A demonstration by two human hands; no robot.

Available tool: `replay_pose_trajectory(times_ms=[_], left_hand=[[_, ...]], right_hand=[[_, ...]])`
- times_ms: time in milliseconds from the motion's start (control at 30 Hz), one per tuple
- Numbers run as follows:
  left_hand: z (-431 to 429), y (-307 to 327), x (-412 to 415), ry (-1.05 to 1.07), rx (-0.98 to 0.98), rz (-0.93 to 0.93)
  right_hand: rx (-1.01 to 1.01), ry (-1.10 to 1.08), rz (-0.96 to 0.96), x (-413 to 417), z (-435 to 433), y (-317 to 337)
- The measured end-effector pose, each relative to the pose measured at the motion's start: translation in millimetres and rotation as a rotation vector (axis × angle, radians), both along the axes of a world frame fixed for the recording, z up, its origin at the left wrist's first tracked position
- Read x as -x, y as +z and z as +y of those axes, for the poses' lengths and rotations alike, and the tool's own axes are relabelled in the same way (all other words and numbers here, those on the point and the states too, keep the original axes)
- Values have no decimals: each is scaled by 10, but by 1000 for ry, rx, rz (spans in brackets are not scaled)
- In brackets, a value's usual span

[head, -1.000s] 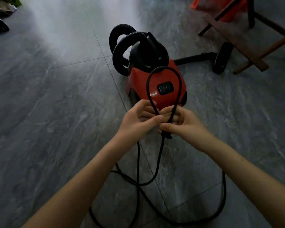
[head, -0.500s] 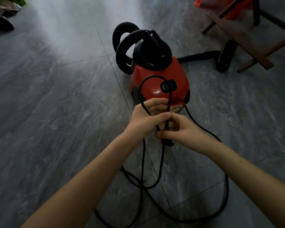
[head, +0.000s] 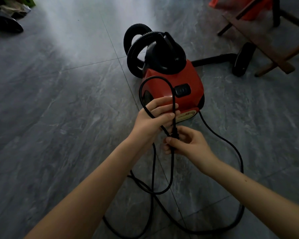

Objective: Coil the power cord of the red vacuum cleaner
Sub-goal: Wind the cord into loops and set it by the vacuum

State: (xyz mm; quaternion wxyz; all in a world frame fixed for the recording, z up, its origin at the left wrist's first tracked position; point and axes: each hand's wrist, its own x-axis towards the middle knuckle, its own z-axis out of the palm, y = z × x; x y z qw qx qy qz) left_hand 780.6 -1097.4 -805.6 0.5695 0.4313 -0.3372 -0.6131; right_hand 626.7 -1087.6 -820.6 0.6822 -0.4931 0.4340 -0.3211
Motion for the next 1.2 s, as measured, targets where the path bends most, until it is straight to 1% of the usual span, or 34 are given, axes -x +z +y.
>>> replay_pose_trajectory(times_ms=[167, 367, 500, 633, 700, 733, 800, 833, 933, 1000, 1133, 1200], left_hand=[[8, -18, 43, -27, 25, -20], [23, 3, 42, -39, 61, -50], [19, 17, 34, -25, 86, -83], [-22, 29, -37, 34, 89, -14], [-41, 29, -84, 55, 83, 8], [-43, 24, -101, 55, 82, 15], [-41, 16, -124, 51, 74, 32], [-43, 13, -133, 51, 69, 37], [-45, 25, -169, 61, 71, 47], [-47, 44, -196, 62, 68, 51], [-54, 56, -255, 33, 43, -5], [-55, 48, -291, -1, 33, -58]], right_hand=[[31, -35, -1, 9, 19, 33], [12, -47, -8, -3, 31, 23], [-66, -80, -65, -51, 86, -15], [-218, -55, -106, -72, 174, -86], [-271, -3, -120, -72, 224, -132], [-243, 44, -84, -65, 246, -151], [-122, 130, 37, -51, 274, -169], [-74, 136, 80, -46, 277, -165], [34, 59, 125, -13, 235, -121], [125, 48, 189, 3, 193, -94], [175, 16, 294, 39, 103, -63], [193, -19, 310, 87, 33, -22]])
